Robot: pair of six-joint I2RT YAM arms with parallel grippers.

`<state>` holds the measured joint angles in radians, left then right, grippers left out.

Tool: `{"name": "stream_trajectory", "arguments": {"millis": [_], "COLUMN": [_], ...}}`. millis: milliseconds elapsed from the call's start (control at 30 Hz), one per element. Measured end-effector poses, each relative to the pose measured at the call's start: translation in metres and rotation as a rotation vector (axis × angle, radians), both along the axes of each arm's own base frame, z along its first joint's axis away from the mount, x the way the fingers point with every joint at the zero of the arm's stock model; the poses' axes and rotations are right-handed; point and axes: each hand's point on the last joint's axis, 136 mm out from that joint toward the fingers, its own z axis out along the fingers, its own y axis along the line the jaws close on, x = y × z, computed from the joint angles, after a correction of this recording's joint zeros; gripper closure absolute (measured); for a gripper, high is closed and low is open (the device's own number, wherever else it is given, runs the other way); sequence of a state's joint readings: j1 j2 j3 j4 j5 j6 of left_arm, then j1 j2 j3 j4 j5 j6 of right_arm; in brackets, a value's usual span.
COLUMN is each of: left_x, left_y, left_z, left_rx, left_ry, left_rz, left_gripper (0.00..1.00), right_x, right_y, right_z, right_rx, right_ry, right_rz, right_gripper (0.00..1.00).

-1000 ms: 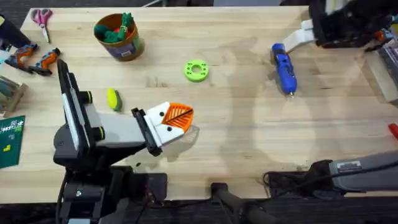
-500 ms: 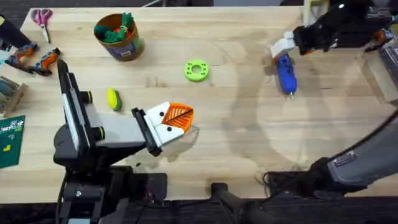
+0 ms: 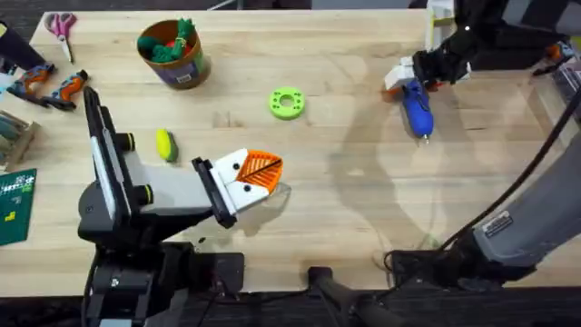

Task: Pick up the gripper from the table and insert it into the empty holder that is missing its gripper. Then pick up a screw, insert it into the mounting hole, and use the screwdriver to tighten it. Finally, clean up the table by picking up the vegetable and placing it into the bucket.

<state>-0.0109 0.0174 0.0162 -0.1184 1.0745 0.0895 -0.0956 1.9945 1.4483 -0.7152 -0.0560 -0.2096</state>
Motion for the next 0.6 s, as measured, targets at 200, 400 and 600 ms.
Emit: {"name": "stream_trajectory", "arguments": {"millis": [200,400,600], "left_x": [0.0000,0.0001,0.0001], "left_y": [0.0000,0.0000,0.0001], "left_z": [0.0000,0.0001,0.0001], "left_rx": [0.000,0.000,0.000], "left_ry": [0.000,0.000,-0.001], "left_rz": [0.000,0.000,0.001], "left_gripper": [0.997,0.997,0.997], "right_x": [-0.0016,-0.0017,-0.0040], "right_y": [0.0001,-0.0018,-0.0032], "right_z": [-0.0004,-0.0013,-0.0018], "right_rx": [-0.003,-0.014,-0.015], "right_ry": [0.007,0.009,0.019], "right_rz": [0.000,-0.001,-0.009], "right_gripper": [0.009,0.277,0.974]}}
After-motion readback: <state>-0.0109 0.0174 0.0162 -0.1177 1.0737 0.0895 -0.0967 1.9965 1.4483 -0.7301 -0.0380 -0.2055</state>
